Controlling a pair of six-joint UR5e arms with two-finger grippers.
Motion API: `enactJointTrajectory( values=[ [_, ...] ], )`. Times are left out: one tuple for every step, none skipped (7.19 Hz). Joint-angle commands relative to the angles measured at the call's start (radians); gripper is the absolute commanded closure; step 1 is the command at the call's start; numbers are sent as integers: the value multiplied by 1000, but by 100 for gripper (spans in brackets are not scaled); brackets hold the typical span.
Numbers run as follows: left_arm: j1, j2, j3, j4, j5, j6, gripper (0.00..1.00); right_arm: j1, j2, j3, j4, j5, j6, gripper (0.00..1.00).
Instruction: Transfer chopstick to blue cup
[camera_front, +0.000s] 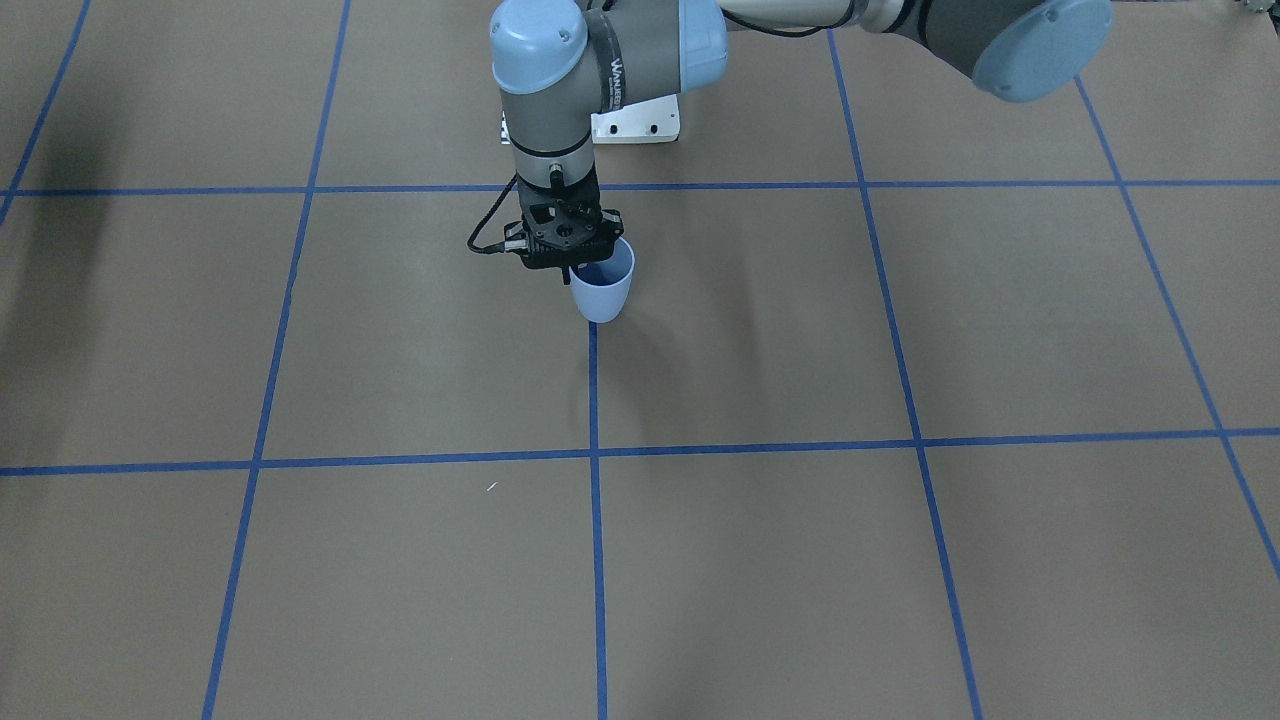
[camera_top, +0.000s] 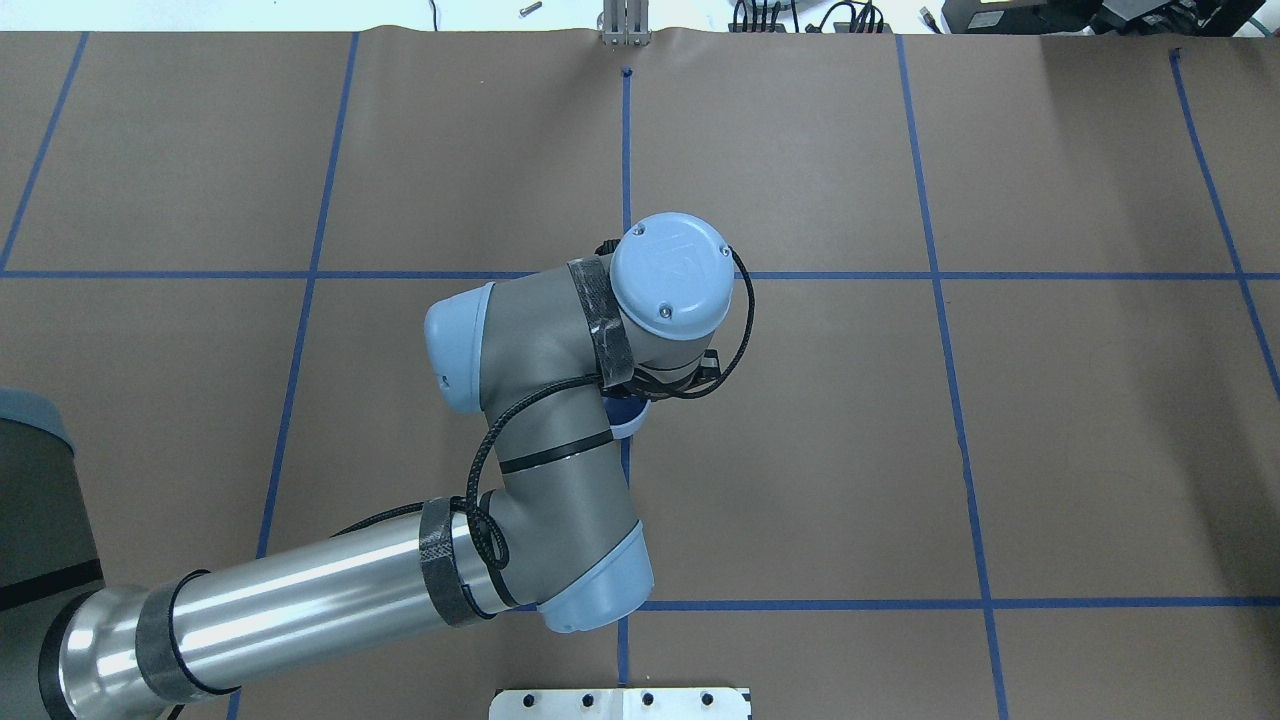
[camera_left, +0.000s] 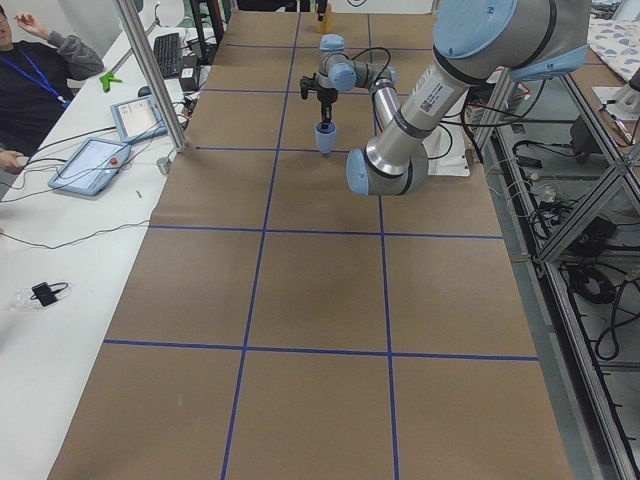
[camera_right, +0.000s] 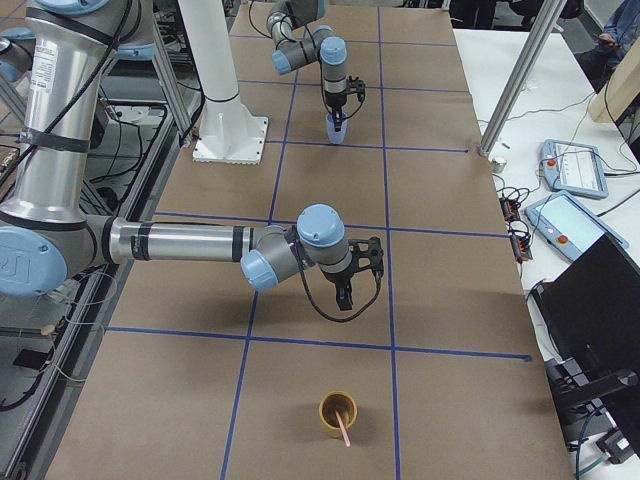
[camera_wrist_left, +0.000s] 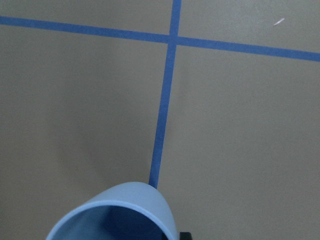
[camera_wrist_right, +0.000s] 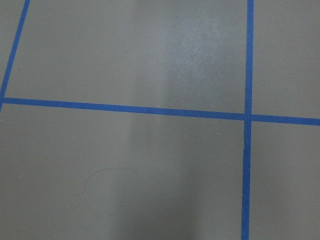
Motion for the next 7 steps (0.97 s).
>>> enactJointTrajectory(
  values=[
    [4,-4,16,-17,0,3,89,-1,-1,-1,0,0,0,0],
    [5,-3,22,-34,0,4,67,-1,1,-1,0,0,0,0],
    [5,-4,30,-51,2,9,52,-1,1,-3,0,0,0,0],
    [5,-4,27,-51,22,15,35,0,1,-4,1,2,0,0],
    [4,-4,0,-46,31,48,2,0,1,-4,1,2,0,0],
    [-1,-4,-69,-33,25,68,1,0,1,-4,1,2,0,0],
    [-8,-4,-138,16,22,81,1,0,1,-4,1,2,0,0]
  ],
)
